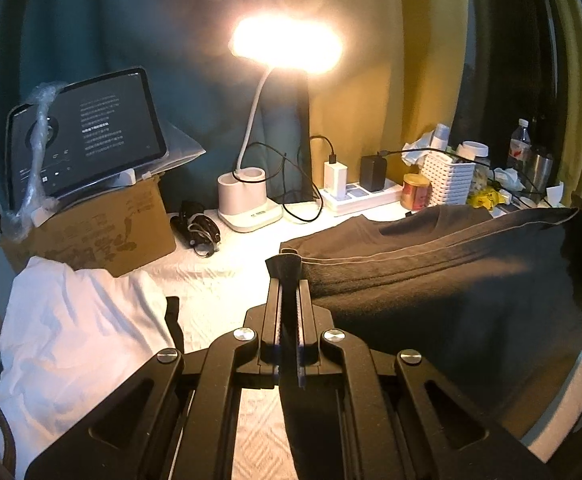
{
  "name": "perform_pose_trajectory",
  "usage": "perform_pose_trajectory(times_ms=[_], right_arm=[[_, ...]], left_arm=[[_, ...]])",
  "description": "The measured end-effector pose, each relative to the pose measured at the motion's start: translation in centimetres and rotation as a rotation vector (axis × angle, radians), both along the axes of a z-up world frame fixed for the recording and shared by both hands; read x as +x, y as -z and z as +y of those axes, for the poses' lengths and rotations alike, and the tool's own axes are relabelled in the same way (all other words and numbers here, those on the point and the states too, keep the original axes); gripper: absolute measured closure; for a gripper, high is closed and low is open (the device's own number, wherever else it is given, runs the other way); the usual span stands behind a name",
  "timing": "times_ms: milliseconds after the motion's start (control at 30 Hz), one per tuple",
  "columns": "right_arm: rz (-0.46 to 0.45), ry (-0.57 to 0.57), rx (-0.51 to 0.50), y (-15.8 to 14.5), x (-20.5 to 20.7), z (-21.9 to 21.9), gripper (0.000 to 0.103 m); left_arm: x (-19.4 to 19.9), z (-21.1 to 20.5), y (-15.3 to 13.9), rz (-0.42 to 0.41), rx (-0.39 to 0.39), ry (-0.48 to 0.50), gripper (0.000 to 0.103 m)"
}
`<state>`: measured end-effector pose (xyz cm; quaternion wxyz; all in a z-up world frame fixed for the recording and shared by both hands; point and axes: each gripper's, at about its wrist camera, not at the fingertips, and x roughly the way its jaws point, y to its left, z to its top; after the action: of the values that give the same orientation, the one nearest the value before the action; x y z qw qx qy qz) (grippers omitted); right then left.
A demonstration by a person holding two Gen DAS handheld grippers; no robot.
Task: Fold small clothes
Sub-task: 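Lift the hem with both tools and fold it over toward the collar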
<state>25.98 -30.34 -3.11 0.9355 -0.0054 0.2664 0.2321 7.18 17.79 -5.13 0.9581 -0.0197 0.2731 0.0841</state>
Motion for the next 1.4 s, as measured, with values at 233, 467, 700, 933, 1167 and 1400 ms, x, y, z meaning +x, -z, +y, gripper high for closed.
perform_pose_trajectory(times_ms=[233,467,700,933,1167,1400], right_arm=[[0.025,0.008,0.025,0.9,2.8,0.4,0.093],[0.039,0.005,0.025,1.6,5.9,1.4,0.093],[0.044,0.003,0.028,2.3,9.0,2.8,0.093],[0.035,0.003,0.015,2.5,12.4,4.3,0.093],[0.01,0.012,-0.03,2.5,15.1,6.0,0.093],[-0.022,0.05,-0.078,3.9,17.1,7.5,0.093]], left_arm=[[2.6,0.6,0.1,0.011,0.021,0.006,0.099],[5.6,1.0,0.2,0.033,0.049,0.02,0.099],[8.5,1.7,0.8,0.049,0.079,0.026,0.099],[11.4,2.8,1.1,0.048,0.095,0.021,0.099],[14.2,3.9,1.0,0.037,0.111,0.027,0.099],[17.0,5.1,1.9,0.053,0.15,0.025,0.099]])
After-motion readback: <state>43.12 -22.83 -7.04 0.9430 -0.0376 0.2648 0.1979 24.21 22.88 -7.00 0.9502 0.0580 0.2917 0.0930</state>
